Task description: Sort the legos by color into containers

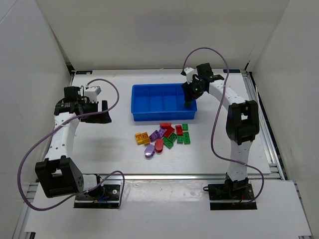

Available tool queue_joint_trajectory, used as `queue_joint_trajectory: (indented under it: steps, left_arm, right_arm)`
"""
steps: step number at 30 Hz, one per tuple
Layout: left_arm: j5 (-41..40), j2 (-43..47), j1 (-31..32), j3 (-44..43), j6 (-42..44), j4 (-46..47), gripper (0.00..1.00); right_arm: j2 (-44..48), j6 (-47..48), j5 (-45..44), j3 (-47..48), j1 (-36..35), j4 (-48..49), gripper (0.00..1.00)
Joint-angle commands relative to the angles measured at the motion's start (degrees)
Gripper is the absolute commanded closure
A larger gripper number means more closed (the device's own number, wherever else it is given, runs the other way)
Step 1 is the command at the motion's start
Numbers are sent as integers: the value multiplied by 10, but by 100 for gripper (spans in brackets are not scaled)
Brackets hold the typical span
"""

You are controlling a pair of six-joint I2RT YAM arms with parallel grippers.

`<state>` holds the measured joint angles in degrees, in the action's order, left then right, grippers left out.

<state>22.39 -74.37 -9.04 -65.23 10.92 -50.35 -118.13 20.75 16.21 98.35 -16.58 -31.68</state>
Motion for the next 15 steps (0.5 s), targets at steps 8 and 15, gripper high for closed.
queue_joint_trajectory:
  steps: [8, 15]
  left_arm:
    - [150, 1, 117, -36, 153, -85, 1]
    - [88, -13, 239, -14, 242, -107, 6]
  right_arm:
    - [74, -25, 18, -3, -5, 5, 35]
    - [202, -13, 24, -74, 1, -11, 34]
